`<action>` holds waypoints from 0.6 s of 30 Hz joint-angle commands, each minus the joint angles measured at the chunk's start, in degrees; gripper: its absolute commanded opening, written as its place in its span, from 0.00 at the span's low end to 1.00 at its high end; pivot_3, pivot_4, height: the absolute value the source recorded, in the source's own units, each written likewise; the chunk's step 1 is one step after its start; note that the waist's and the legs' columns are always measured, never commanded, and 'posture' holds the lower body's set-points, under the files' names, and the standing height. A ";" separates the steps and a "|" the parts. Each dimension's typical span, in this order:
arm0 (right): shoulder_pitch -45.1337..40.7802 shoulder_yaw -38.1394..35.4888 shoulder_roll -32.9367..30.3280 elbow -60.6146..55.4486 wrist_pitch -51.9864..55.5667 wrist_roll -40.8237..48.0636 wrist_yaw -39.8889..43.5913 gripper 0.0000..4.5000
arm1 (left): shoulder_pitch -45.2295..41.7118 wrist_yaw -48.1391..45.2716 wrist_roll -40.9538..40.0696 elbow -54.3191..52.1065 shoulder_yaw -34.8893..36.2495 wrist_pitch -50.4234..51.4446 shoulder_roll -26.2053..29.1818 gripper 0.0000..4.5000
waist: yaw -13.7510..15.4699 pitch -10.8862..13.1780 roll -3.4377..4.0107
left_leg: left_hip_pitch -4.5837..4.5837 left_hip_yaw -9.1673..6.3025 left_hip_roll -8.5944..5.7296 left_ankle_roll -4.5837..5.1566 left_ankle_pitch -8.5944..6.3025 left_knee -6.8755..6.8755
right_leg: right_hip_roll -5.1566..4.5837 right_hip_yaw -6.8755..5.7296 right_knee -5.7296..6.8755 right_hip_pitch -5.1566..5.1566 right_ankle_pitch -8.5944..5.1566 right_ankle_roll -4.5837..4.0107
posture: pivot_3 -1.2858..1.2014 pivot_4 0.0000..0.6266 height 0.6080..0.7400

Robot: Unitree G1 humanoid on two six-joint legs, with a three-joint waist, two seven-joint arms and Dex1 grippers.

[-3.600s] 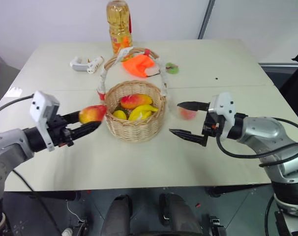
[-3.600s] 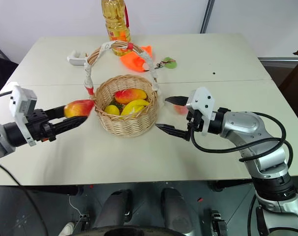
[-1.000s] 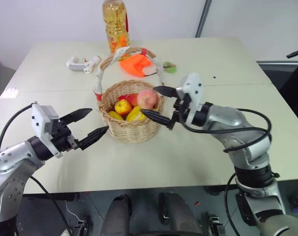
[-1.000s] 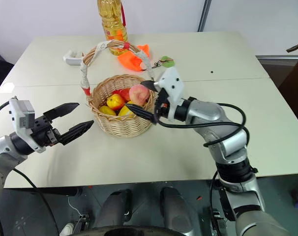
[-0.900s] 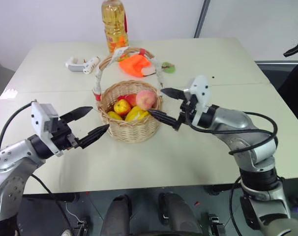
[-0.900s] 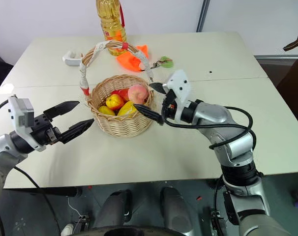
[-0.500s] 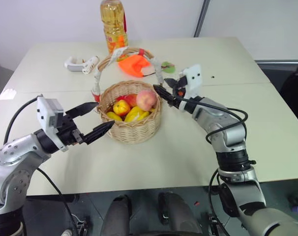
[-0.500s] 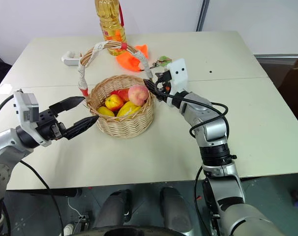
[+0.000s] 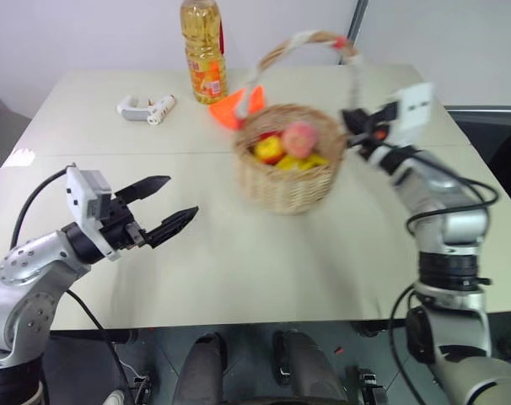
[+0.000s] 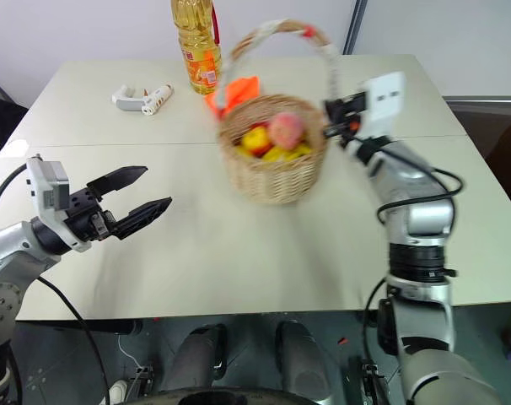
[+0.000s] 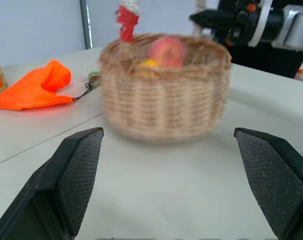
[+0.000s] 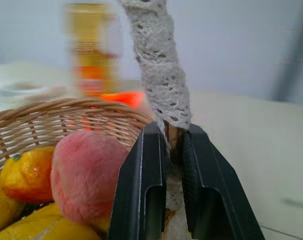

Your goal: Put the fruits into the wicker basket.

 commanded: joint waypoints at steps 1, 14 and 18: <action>-1.54 -4.95 -2.70 5.83 -4.62 -2.19 -3.82 0.00 | -1.99 -0.28 0.56 -0.23 -1.25 -1.60 -0.58 1.00 | -0.28 0.00 0.00 | 0.01 0.00 0.00 0.00 0.00 -0.01 | 0.01 0.00 0.00 0.00 0.00 0.00 | 0.52 0.24 1.00; 2.76 -8.95 -5.39 8.09 -8.37 -0.71 -2.92 0.84 | -3.83 -0.57 1.75 1.51 -2.79 -1.75 -1.12 1.00 | -1.65 0.02 0.08 | 0.16 -0.01 0.05 0.01 0.01 -0.07 | 0.11 0.04 0.18 0.01 0.02 0.08 | 0.52 0.24 1.00; 11.24 -12.86 -5.30 1.49 -9.10 5.16 3.24 0.84 | -2.82 1.44 2.27 3.34 -2.21 0.09 -0.97 1.00 | -1.18 0.02 0.07 | 0.15 -0.04 0.04 0.01 0.00 -0.06 | 0.10 0.04 0.18 0.06 -0.03 0.15 | 0.52 0.24 1.00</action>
